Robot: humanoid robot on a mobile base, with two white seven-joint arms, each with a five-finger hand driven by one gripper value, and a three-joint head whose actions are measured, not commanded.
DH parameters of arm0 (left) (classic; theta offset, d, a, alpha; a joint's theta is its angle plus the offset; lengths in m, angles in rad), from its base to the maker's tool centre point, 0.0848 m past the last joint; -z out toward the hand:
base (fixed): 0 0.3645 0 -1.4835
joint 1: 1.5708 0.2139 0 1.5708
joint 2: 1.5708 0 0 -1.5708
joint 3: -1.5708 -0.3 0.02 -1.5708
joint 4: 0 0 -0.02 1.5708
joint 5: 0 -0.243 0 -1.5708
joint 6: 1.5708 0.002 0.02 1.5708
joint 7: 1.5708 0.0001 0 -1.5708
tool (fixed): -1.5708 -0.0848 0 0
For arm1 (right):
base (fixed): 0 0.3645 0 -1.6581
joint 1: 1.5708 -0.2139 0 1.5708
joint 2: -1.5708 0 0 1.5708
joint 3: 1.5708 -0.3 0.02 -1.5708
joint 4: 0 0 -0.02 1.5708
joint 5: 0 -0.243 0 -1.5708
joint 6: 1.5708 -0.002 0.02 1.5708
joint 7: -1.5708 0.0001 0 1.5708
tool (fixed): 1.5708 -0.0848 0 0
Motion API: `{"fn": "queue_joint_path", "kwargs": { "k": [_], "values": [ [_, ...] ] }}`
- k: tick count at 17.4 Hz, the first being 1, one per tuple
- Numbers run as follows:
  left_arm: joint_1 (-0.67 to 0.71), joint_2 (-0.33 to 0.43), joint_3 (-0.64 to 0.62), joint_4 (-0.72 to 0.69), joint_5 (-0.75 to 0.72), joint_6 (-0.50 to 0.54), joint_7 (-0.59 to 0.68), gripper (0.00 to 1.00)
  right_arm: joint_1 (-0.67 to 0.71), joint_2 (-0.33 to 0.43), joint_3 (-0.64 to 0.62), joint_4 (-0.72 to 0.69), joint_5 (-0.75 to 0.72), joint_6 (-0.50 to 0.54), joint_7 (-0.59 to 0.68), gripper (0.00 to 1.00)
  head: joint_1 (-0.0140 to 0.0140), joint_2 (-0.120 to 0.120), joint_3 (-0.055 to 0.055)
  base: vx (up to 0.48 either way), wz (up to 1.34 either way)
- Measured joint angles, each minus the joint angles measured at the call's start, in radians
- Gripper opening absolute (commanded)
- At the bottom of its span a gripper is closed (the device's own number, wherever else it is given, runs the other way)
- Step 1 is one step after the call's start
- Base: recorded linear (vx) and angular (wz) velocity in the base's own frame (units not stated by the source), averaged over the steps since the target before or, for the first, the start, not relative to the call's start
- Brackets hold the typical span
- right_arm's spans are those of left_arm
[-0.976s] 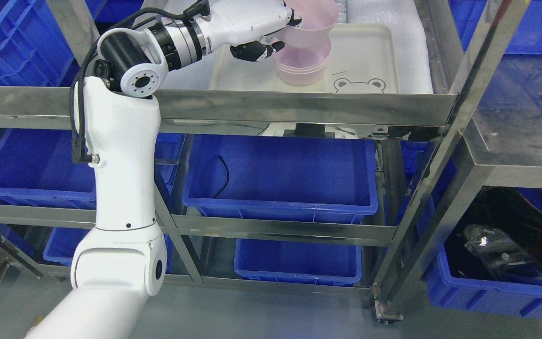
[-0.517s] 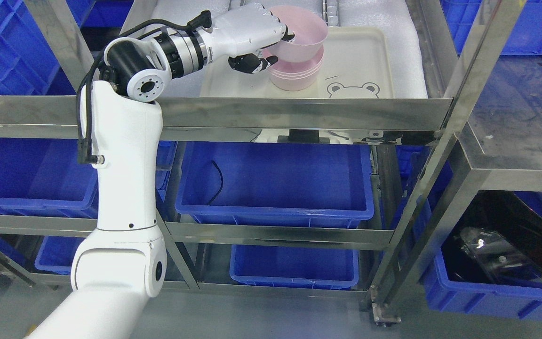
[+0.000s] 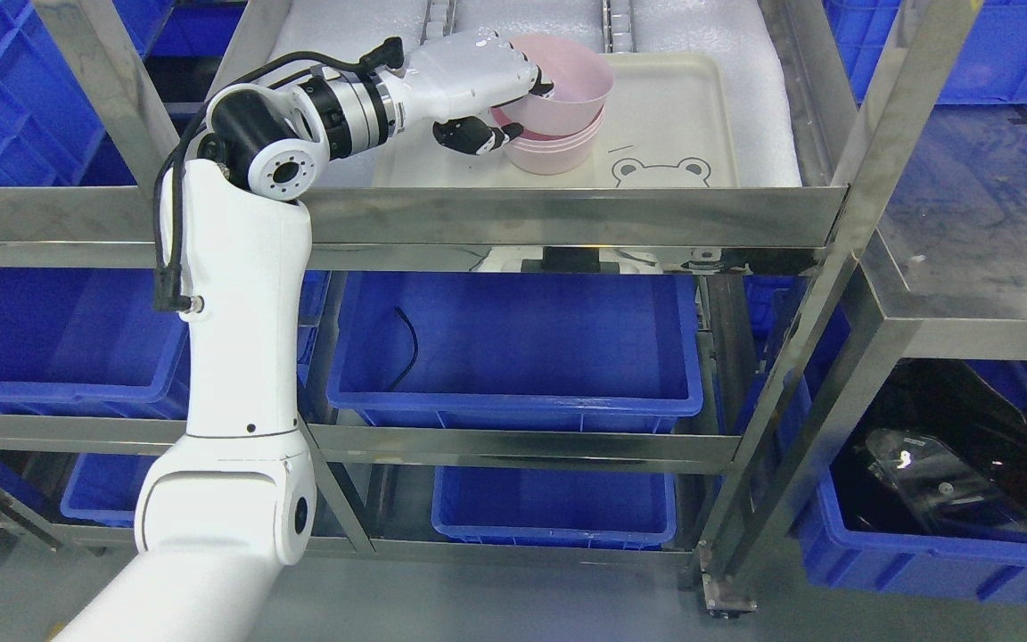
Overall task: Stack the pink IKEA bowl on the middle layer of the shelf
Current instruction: 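Lower the pink bowl onto the pink bowl stack on the tray, then open the left hand and pull it back from the bowl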
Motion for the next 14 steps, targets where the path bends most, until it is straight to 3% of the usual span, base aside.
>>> {"fn": "queue_joint_path", "kwargs": {
  "k": [1,2,9,14],
  "values": [
    [-0.001,0.0,0.0,0.006,-0.001,0.0,0.001,0.29,0.0,0.0,0.0,0.0,0.0,0.0,0.0,1.0,0.0,0.0,0.0,-0.005,0.02],
    [-0.002,0.0,0.0,0.011,-0.002,0.0,0.002,0.67,0.0,0.0,0.0,0.0,0.0,0.0,0.0,1.0,0.0,0.0,0.0,0.0,0.0],
    [-0.006,0.0,0.006,0.021,0.006,0.0,0.001,0.99,0.0,0.0,0.0,0.0,0.0,0.0,0.0,1.0,0.0,0.0,0.0,0.0,0.0],
    [-0.013,0.0,0.009,0.002,0.128,0.0,-0.034,1.0,0.0,0.0,0.0,0.0,0.0,0.0,0.0,1.0,0.0,0.0,0.0,0.0,0.0]
  ]
}}
